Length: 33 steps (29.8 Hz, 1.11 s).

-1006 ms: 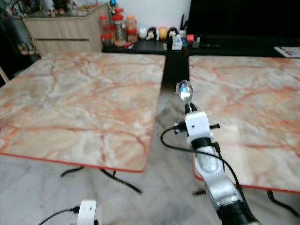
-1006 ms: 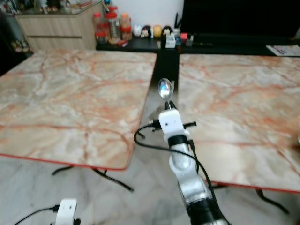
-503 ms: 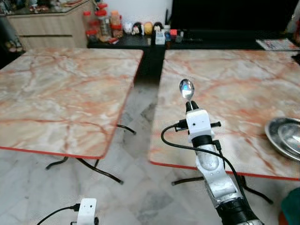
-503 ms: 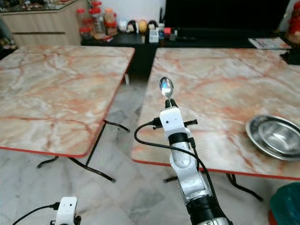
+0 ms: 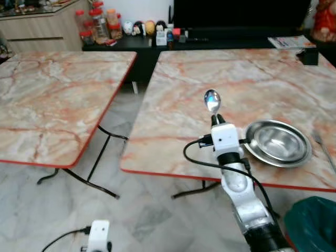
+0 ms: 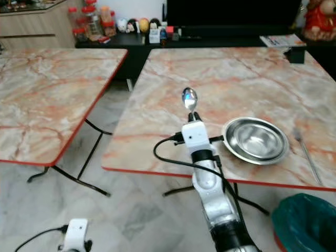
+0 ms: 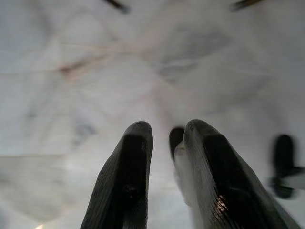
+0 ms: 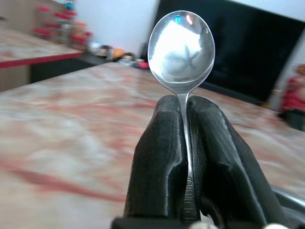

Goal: Setting the table

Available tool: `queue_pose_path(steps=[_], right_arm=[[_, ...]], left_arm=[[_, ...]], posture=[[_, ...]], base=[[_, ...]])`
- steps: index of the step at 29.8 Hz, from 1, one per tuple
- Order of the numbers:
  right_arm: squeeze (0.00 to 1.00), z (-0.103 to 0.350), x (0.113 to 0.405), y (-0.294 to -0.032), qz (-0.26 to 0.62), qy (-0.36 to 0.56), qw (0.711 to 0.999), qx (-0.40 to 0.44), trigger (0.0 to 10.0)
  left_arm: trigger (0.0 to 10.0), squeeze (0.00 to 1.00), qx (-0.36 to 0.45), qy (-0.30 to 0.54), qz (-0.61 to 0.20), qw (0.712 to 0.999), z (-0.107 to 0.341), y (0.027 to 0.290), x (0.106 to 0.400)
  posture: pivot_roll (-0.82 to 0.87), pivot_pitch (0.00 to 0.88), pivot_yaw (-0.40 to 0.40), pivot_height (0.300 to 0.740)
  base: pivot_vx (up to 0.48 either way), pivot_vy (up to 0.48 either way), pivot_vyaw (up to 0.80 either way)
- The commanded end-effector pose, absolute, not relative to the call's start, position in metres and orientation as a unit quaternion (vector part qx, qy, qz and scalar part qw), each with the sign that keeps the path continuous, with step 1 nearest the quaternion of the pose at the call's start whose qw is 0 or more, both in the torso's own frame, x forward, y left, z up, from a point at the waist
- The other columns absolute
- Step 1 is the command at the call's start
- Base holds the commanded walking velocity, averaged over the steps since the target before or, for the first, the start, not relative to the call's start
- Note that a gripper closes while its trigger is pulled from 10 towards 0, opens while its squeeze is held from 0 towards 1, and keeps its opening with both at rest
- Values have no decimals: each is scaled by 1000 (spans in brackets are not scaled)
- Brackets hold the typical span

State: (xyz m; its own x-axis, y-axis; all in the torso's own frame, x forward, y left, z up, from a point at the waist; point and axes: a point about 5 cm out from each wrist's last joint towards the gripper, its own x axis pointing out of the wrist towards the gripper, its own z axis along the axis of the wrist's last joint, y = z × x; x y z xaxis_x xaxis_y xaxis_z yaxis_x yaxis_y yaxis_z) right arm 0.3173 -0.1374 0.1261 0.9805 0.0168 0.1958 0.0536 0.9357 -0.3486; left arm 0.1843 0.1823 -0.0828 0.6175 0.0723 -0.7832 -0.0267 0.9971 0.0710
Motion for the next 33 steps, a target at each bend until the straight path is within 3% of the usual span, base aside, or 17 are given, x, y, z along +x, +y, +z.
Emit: queue_pose_path(steps=[1, 26, 33], right_arm=[[0, 135, 319, -130, -7, -116, 980, -164, 10000], [0, 133, 317, -126, 0, -113, 981, -159, 10000], [0, 128, 316, -127, -1, -101, 983, -153, 10000]], left_arm=[[10000, 0, 38, 440, 35, 896, -83, 193, 182], [10000, 0, 40, 442, 36, 895, -84, 195, 178], [10000, 0, 31, 439, 35, 897, -85, 194, 177]], posture=[[-52, 28, 73, 740], [-48, 15, 69, 740], [-47, 6, 64, 740]], base=[[0, -398, 0], [0, -397, 0], [0, 0, 0]])
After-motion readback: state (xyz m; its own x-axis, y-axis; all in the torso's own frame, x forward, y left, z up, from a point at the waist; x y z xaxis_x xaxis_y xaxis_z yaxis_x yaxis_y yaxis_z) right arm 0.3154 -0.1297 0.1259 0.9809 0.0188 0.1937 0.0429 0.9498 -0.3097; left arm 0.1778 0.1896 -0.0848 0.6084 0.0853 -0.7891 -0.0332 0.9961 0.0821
